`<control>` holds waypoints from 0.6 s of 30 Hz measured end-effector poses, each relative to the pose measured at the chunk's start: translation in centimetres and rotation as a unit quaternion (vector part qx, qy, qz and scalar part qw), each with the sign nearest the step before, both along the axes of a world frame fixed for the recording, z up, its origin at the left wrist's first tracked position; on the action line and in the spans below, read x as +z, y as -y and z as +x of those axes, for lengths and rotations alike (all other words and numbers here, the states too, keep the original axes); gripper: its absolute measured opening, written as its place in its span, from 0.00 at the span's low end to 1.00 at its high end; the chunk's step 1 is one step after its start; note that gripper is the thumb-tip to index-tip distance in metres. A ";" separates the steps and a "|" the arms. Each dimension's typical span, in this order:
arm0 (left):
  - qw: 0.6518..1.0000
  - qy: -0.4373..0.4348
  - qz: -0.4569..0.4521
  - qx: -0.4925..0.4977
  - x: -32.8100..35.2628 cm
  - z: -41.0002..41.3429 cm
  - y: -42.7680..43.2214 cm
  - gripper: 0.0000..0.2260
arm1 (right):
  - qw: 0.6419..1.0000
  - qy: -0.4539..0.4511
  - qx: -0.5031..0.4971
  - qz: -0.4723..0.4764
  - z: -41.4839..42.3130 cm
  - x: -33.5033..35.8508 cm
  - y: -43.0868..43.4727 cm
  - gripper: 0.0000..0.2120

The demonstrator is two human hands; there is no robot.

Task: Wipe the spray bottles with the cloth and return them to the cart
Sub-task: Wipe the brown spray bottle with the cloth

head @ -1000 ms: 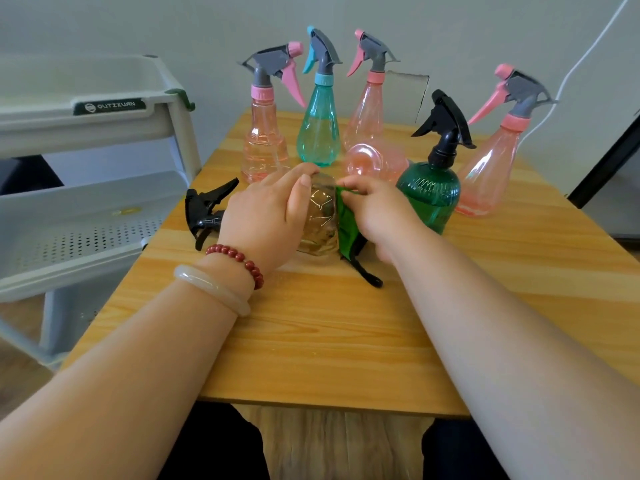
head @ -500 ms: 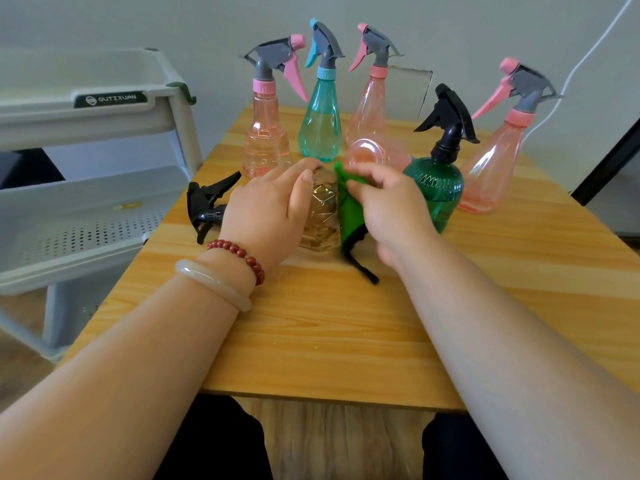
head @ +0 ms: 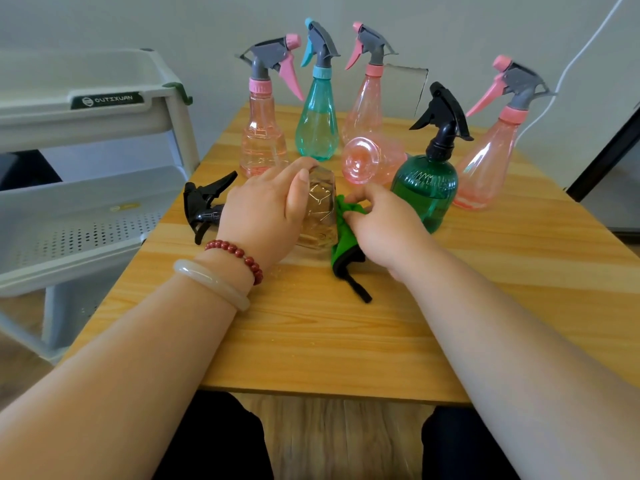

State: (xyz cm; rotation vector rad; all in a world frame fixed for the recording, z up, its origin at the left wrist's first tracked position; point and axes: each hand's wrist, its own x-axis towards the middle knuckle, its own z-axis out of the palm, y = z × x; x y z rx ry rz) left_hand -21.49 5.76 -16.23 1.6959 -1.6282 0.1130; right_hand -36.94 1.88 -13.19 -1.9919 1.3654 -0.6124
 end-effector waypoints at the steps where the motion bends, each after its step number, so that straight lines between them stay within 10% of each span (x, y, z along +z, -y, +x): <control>1: 1.000 0.001 -0.002 0.000 0.0 0.0 0.0 0.30 | 1.000 0.001 -0.007 0.003 0.1 -0.1 -0.1 0.09; 18: 1.000 0.002 -0.009 0.003 0.0 0.0 0.0 0.31 | 0.995 0.085 -0.050 0.014 -0.6 -0.6 -2.4 0.05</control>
